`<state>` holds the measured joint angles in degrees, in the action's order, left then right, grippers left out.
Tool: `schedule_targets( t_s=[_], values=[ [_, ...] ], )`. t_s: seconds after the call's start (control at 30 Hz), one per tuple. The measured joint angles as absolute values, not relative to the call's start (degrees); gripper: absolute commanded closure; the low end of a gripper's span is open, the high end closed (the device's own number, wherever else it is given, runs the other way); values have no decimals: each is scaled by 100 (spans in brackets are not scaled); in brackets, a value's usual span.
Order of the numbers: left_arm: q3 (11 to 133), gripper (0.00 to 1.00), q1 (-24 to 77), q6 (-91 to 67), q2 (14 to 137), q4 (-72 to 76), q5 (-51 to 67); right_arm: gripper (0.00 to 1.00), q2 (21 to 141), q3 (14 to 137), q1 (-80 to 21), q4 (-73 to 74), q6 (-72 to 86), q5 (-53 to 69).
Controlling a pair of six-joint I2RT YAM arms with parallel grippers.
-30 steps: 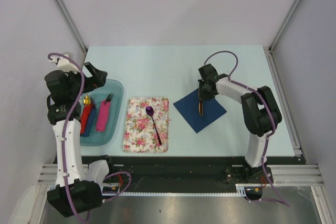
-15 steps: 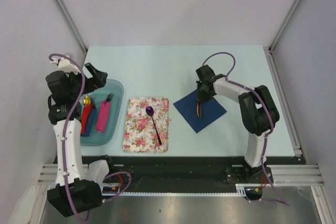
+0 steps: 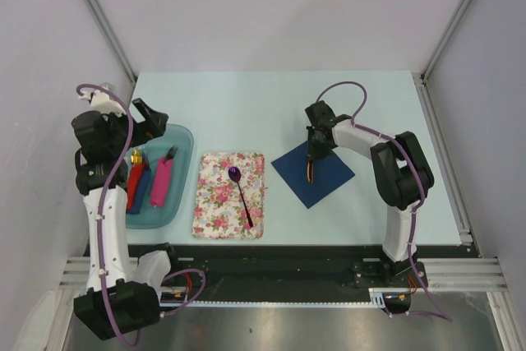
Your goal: Place the utensils on the paper napkin and roll it up
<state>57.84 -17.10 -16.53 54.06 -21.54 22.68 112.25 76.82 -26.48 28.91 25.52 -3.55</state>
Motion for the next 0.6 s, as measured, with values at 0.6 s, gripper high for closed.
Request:
schedule_targets(
  t_s=[0.6],
  values=[
    [5784, 0, -1710, -1651, 5476, -2158, 2156, 60, 11295, 7795, -2657, 2982, 2681, -290]
  ],
)
